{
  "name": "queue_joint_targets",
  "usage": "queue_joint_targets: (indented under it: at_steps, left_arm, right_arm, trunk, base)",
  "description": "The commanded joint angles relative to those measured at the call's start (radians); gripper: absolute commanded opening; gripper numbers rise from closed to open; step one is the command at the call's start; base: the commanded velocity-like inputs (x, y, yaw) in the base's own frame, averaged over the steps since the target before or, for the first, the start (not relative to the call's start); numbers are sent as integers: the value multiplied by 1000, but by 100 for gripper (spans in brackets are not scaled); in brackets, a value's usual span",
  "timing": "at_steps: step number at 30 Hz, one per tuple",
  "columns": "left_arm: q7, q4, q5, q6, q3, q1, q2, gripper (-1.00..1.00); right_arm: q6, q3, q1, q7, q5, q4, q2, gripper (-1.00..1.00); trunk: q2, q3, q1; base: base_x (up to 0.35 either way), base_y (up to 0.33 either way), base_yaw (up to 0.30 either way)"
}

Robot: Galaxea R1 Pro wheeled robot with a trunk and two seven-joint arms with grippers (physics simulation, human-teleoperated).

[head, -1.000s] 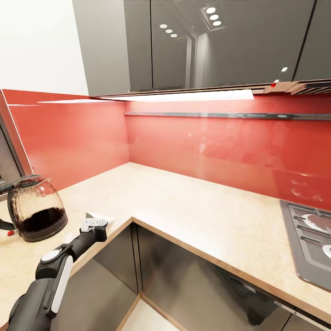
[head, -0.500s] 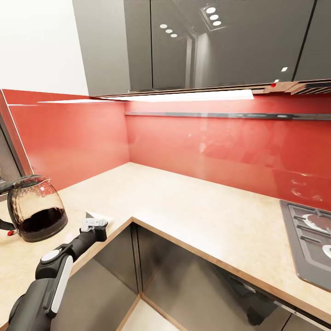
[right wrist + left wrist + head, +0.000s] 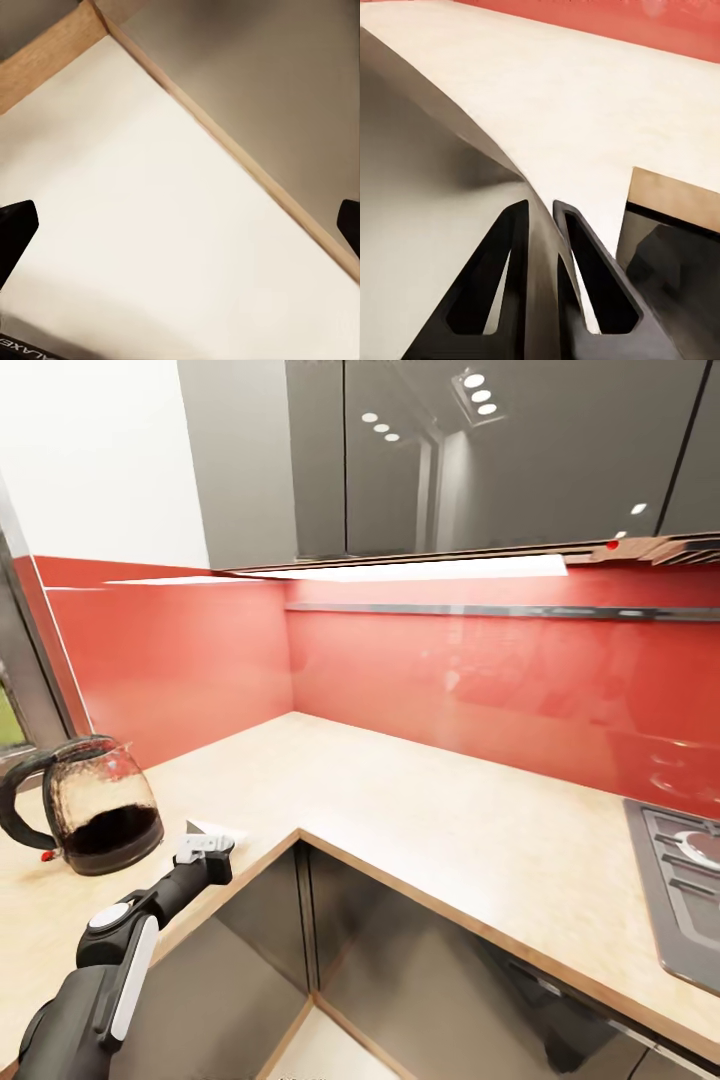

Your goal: Set up a coffee station on the kitchen countertop: keep the coffee maker on the countertop, move the bottle of coffee from the kitchen shelf to the counter next to the coffee maker, place a paper coffee filter on top of the coffee maker, put the saucer next to the coffee maker with the coffee cup on the saucer, and place the electric kettle next to the coffee maker.

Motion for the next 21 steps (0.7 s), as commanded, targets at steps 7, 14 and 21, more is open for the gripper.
queue_joint_targets:
  at_steps: [7,14,21]
  left_arm:
    - [-6,-1,-1,5,2,-1,0,-100]
    - [-6,-1,-1,6,2,-1,0,-100]
    - [-6,-2,-1,5,2,-1,0,-100]
  right_arm:
    - [-4,2,-1,-2,10,0,-1,100]
    - [-5,2,-1,-2,10,0,-1,100]
    - [-5,2,-1,-2,10,0,-1,100]
  trunk:
    - [-1,-1,0]
    - [-1,-1,0]
    - [-1,-1,0]
  base:
    - [-149,-1,132]
    - [-180,0,74]
    - [-31,1,230]
